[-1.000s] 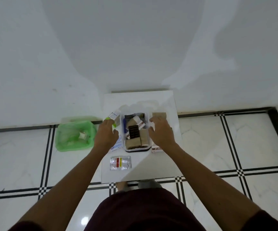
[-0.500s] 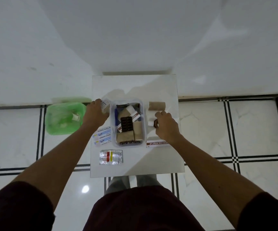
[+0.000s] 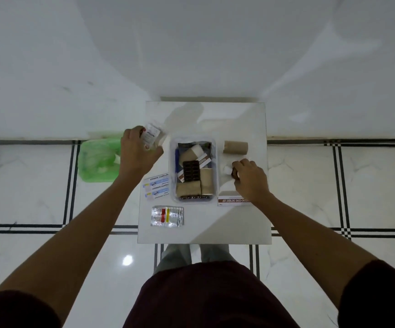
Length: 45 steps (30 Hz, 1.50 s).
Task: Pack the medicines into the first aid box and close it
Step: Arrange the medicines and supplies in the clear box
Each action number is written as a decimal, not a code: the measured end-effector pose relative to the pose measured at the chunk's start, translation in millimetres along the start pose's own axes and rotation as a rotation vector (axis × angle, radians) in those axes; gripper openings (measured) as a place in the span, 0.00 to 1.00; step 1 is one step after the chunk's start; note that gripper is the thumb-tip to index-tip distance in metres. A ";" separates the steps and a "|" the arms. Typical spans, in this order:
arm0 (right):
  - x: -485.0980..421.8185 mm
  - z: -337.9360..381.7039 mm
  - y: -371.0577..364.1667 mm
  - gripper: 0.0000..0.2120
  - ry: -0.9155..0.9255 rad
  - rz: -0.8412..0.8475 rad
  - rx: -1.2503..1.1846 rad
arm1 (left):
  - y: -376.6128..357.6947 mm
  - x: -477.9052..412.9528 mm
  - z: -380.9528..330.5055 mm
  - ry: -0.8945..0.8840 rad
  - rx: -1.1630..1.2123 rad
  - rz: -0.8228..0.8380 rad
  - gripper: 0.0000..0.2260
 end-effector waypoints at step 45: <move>39.2 127.9 12.2 0.28 0.436 -0.025 -0.074 | -55.5 61.1 -27.7 -0.649 -0.331 0.311 0.25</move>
Point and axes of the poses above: each hand's wrist, its own x-axis away from the middle knuckle, its own y-axis out of the back of the hand, z = x × y, the point moved 8 cm from there along -x, towards the middle knuckle, and after that the axes turned 10 degrees about y, right-handed, at the moved point
